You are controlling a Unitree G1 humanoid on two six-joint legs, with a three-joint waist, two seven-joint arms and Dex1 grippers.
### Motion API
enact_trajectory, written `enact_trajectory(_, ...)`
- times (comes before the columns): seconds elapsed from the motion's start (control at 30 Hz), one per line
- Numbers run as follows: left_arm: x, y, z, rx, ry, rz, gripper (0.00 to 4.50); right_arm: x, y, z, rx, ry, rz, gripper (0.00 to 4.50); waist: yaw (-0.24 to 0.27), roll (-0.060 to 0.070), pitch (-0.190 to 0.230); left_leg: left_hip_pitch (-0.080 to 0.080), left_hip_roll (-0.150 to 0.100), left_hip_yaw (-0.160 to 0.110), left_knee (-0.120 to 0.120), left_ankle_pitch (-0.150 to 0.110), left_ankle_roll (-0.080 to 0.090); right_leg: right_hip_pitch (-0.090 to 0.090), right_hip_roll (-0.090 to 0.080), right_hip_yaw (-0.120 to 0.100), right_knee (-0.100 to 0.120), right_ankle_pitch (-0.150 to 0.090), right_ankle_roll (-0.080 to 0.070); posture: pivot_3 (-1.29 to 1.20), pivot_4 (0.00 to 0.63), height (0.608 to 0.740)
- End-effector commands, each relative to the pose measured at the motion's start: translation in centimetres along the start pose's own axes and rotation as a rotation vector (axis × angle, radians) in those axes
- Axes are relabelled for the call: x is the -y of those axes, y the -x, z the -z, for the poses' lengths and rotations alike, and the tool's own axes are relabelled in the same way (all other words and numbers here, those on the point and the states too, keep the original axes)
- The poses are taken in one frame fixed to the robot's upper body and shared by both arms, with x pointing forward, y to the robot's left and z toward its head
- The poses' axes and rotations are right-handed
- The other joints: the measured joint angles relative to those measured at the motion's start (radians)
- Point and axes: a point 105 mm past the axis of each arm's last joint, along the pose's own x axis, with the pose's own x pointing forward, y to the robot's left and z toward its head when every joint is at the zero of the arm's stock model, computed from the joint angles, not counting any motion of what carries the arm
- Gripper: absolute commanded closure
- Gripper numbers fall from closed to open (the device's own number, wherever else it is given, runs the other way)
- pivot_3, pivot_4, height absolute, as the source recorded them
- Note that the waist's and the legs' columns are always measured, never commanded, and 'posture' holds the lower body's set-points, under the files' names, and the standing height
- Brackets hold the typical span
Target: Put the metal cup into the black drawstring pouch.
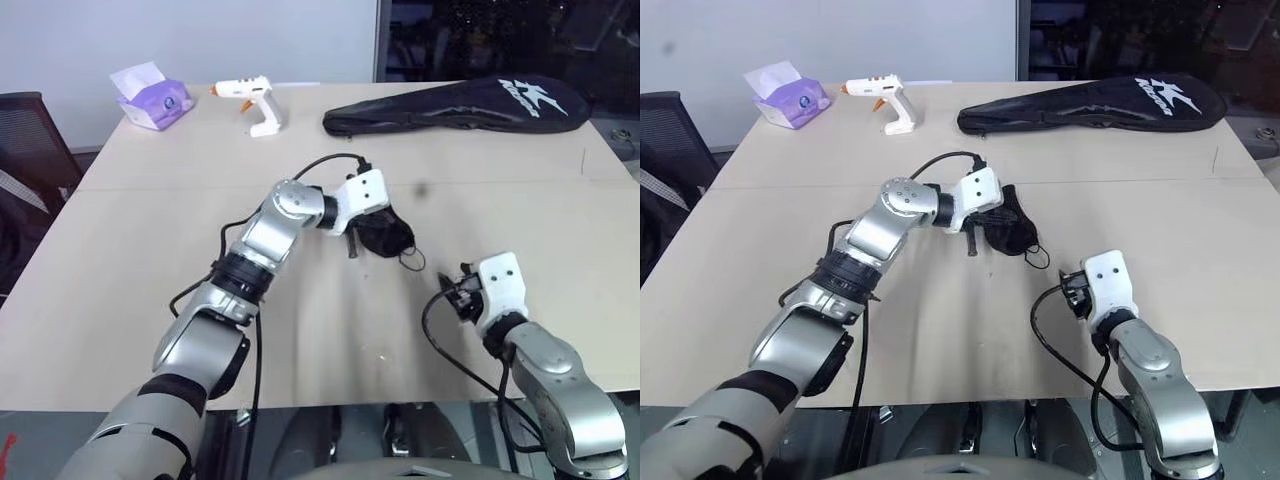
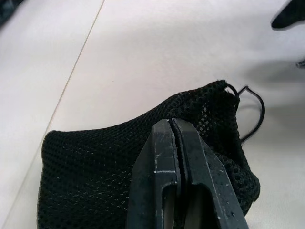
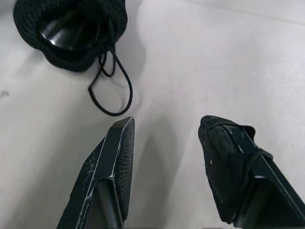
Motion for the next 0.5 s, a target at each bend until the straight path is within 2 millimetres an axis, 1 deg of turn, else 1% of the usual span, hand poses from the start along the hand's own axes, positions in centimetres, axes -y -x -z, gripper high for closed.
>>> enact_trajectory(0.03, -1.7, 1.7, -2.3, 0.091, 0.095, 0.021, 4.48, -0.2, 0.2, -1.8, 0.085, 0.012, 0.007, 2.2, 0.0, 0.0, 0.0, 0.0, 0.0, 0.0, 0.0, 0.0, 0.0, 0.0, 0.0, 0.0, 0.0, 0.0, 0.0, 0.0, 0.15, 0.74)
enact_trajectory(0.2, -4.0, 3.8, -4.1, 0.135, 0.217, 0.027, 4.48, -0.9, -0.1, -1.9, 0.095, 0.02, -0.041, 2.2, 0.001, -0.001, 0.001, -0.001, 0.0, 0.0, 0.0, 0.0, 0.0, -0.001, 0.0, 0.0, -0.001, 0.0, 0.0, 0.0, 0.15, 0.74)
enact_trajectory(0.27, -4.9, 4.5, -5.0, 0.159, 0.251, 0.021, 4.5, -1.3, -0.5, -2.0, 0.111, -0.008, -0.071, 1.7, 0.0, -0.001, 0.001, -0.001, 0.0, 0.0, 0.0, 0.0, 0.0, -0.001, 0.001, 0.0, -0.001, 0.0, 0.0, 0.0, 0.15, 0.74)
enact_trajectory(0.3, -5.3, 4.7, -5.3, 0.167, 0.266, 0.011, 4.5, -1.3, -0.8, -1.9, 0.112, -0.015, -0.07, 1.37, 0.0, -0.001, 0.001, -0.001, 0.0, 0.0, 0.0, 0.0, 0.0, -0.001, 0.001, 0.0, -0.001, 0.0, 0.0, 0.0, 0.15, 0.74)
enact_trajectory(0.33, -5.6, 4.9, -5.6, 0.173, 0.278, 0.005, 4.5, -1.0, -1.2, -1.7, 0.11, -0.016, -0.056, 0.77, -0.001, -0.001, 0.001, -0.001, 0.0, 0.0, 0.0, 0.0, 0.0, -0.001, 0.001, 0.0, -0.001, 0.0, 0.0, 0.0, 0.15, 0.74)
enact_trajectory(0.37, -5.7, 5.0, -5.8, 0.177, 0.28, -0.001, 4.5, -0.7, -1.8, -1.4, 0.104, -0.018, -0.037, 0.35, -0.001, -0.001, 0.001, -0.001, 0.0, 0.0, 0.0, 0.0, 0.0, -0.001, 0.001, 0.0, -0.001, 0.0, 0.0, 0.0, 0.15, 0.74)
enact_trajectory(0.4, -5.9, 5.1, -6.0, 0.179, 0.281, -0.003, 4.5, -0.5, -2.2, -1.2, 0.101, -0.02, -0.025, 0.19, -0.003, -0.001, 0.001, -0.001, 0.0, 0.0, 0.0, 0.0, 0.0, -0.001, 0.001, 0.0, -0.001, 0.0, 0.0, 0.0, 0.15, 0.74)
enact_trajectory(0.43, -6.0, 5.2, -6.3, 0.187, 0.288, -0.005, 4.5, -0.4, -2.9, -1.5, 0.12, -0.042, -0.017, 0.02, -0.003, -0.001, 0.001, -0.001, 0.0, 0.0, 0.0, 0.0, 0.0, -0.001, 0.001, 0.0, -0.001, 0.0, 0.0, 0.0, 0.15, 0.74)
enact_trajectory(0.5, -6.1, 5.4, -6.6, 0.196, 0.301, -0.007, 4.5, -0.1, -4.1, -2.1, 0.157, -0.082, -0.008, 0.02, -0.003, -0.001, 0.001, -0.001, 0.0, 0.0, 0.0, 0.0, 0.0, -0.001, 0.0, 0.0, 0.0, 0.0, 0.0, 0.0, 0.15, 0.74)
